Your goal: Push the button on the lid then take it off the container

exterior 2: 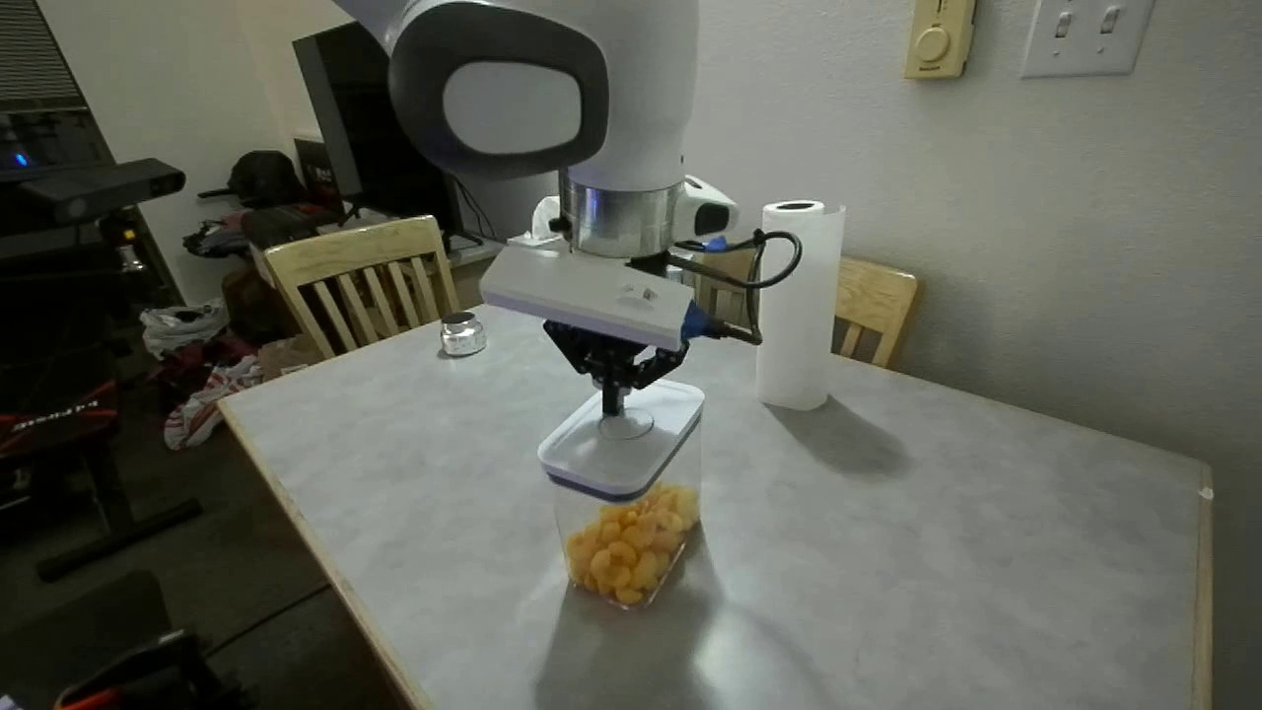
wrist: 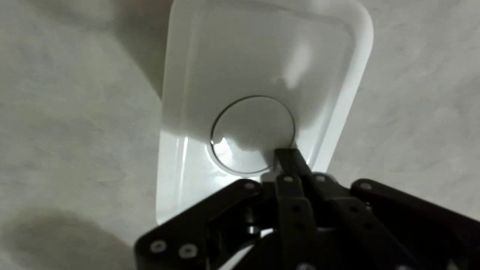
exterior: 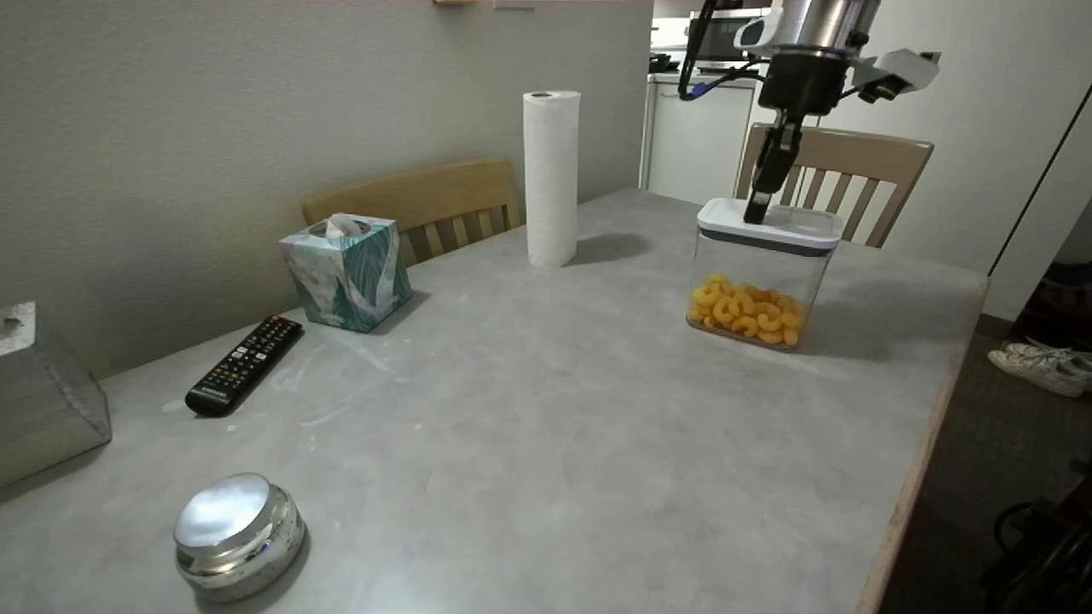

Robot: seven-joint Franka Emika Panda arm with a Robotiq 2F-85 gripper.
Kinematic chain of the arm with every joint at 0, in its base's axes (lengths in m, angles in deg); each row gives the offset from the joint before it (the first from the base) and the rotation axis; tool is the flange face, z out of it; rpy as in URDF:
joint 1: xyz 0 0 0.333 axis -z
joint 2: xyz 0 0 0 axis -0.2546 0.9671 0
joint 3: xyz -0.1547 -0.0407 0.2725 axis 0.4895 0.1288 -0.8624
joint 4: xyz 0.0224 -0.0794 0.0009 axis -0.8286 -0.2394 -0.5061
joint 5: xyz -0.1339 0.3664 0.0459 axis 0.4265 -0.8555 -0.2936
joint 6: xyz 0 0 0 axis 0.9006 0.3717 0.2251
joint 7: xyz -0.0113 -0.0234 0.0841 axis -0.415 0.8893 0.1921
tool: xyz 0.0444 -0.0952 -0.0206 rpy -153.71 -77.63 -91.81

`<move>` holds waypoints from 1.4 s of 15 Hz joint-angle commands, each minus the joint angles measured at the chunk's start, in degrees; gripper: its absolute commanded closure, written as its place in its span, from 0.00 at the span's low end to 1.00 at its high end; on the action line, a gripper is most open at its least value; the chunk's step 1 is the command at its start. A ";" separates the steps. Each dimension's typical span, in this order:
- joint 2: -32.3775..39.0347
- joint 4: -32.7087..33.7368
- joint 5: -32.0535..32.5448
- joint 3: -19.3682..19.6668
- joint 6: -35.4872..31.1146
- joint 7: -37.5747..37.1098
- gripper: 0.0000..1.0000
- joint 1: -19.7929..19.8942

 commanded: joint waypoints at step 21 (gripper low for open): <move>4.65 1.74 -4.70 -1.48 9.15 1.84 1.00 2.99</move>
